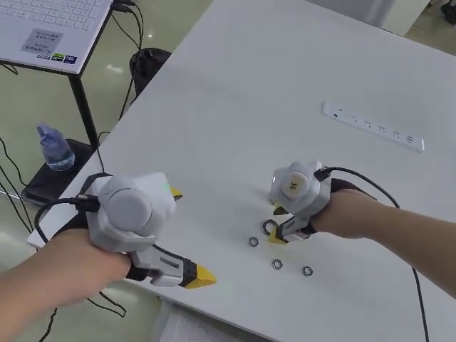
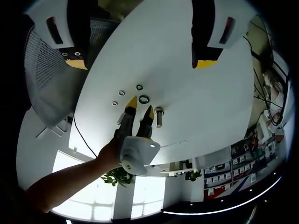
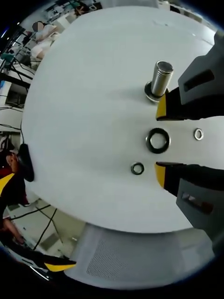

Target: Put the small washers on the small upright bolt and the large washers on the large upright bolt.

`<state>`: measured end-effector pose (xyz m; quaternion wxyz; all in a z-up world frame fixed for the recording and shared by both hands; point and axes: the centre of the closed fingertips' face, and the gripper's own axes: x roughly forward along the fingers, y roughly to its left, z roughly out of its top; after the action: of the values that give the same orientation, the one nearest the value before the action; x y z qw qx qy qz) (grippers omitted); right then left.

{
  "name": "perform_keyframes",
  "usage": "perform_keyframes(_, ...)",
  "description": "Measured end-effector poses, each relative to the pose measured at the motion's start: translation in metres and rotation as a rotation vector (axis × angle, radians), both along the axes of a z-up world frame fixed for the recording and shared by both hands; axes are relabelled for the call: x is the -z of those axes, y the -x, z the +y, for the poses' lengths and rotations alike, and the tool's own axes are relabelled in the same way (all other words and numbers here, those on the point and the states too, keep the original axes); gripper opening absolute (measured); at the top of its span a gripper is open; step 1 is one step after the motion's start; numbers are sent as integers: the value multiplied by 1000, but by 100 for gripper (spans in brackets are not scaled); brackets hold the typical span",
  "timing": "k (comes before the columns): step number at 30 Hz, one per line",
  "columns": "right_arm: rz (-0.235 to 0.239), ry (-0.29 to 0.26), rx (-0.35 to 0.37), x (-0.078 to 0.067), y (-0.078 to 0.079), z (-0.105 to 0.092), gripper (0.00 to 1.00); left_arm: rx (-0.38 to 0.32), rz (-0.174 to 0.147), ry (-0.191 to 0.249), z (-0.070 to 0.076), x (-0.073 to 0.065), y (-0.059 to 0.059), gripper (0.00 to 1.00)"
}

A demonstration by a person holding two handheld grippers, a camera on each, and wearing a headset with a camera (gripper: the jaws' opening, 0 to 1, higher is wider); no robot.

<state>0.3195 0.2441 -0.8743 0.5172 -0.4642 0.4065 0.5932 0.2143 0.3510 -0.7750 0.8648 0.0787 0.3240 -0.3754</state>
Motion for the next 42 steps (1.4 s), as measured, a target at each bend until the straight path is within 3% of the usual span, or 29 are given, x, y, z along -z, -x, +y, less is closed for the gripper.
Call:
perform_keyframes(20,-8,12,-36,4,-1,-1,35,-15,11,30,3,1,5,86)
perform_keyframes(33,-11,23,-61,4,-2,-4,25,-9,16,24,3,2,9,84)
perform_keyframes(42,-21,40,-60,5,0,-3,24,-10,22,20,1,4,12,82)
